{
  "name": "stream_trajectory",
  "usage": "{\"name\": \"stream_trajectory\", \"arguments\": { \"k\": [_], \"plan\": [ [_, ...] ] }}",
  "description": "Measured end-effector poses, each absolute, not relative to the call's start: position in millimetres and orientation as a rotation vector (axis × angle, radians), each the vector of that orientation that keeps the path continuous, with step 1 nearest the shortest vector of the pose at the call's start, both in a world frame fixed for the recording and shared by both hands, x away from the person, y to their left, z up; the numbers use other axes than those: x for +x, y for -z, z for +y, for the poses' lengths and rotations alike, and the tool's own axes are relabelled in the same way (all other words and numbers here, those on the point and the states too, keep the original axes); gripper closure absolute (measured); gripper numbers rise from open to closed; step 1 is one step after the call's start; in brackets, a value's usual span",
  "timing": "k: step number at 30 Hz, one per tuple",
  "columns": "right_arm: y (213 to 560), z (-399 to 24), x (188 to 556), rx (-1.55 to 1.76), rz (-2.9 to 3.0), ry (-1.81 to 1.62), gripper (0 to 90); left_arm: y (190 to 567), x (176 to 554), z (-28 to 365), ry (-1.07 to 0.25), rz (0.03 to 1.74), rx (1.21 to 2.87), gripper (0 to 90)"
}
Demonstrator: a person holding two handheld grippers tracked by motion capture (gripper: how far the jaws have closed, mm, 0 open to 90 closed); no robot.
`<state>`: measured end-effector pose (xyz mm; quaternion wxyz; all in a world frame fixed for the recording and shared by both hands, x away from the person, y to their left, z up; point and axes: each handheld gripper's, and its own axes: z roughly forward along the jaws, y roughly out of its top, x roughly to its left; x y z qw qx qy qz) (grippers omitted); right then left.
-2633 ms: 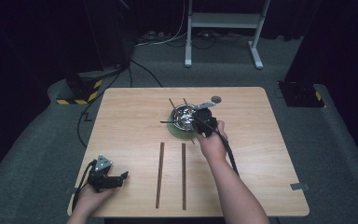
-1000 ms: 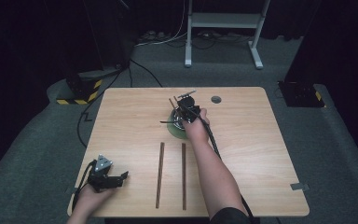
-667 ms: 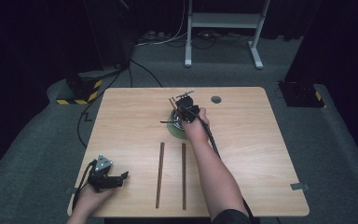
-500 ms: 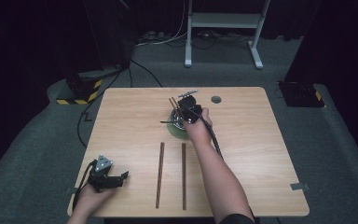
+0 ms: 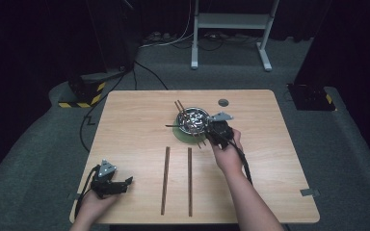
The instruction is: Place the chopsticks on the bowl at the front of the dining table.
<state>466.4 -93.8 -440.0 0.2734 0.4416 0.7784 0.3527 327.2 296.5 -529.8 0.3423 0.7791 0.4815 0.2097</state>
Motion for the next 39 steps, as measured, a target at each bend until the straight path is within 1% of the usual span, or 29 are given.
{"name": "stream_trajectory", "arguments": {
  "k": [4,7,8,10,11,13,15,16,18,20,25,27,29,32,34,36,39],
  "plan": [
    [450,-111,448,1.191,2.103,-0.954,77.7,529,330,296,-0.539,1.254,2.042,13.7],
    [459,-120,438,1.199,2.142,-0.96,81.4,528,330,293,-0.547,1.285,2.024,14.9],
    [461,-121,435,1.197,2.141,-0.969,81.9,527,330,293,-0.551,1.288,2.018,17.1],
    [468,-124,430,1.181,2.122,-0.982,83.7,526,331,291,-0.549,1.291,2.012,26.5],
    [470,-125,430,1.171,2.114,-0.993,86.4,525,333,289,-0.546,1.289,2.018,30.7],
    [474,-128,431,1.178,2.126,-1.026,89.1,522,336,286,-0.536,1.29,2.036,36.5],
    [476,-129,432,1.187,2.117,-1.066,88.7,518,342,280,-0.528,1.303,2.061,42.9],
    [477,-129,433,1.194,2.109,-1.092,88.3,516,344,275,-0.543,1.297,2.07,44.6],
    [477,-129,433,1.192,2.098,-1.128,88.4,511,347,264,-0.571,1.277,2.08,50.3],
    [477,-127,432,1.173,2.078,-1.144,89.2,504,350,252,-0.565,1.247,2.075,55.7],
    [483,-126,438,1.151,2.082,-1.184,89.7,488,363,222,-0.593,1.17,2.056,65.9],
    [488,-127,439,1.152,2.087,-1.191,89.7,483,368,214,-0.576,1.145,2.021,68.8],
    [490,-127,437,1.166,2.071,-1.207,89.6,480,372,206,-0.558,1.139,1.977,74.2],
    [487,-129,434,1.147,2.014,-1.232,88.5,476,380,189,-0.585,1.128,1.962,78.8],
    [489,-130,430,1.164,1.977,-1.23,85.4,475,385,178,-0.593,1.126,1.953,81.7],
    [491,-132,430,1.178,1.986,-1.239,87.9,474,389,170,-0.611,1.119,1.959,84.3],
    [491,-133,429,1.179,1.995,-1.26,88.2,476,395,153,-0.656,1.113,1.973,88.8]
  ]
}}
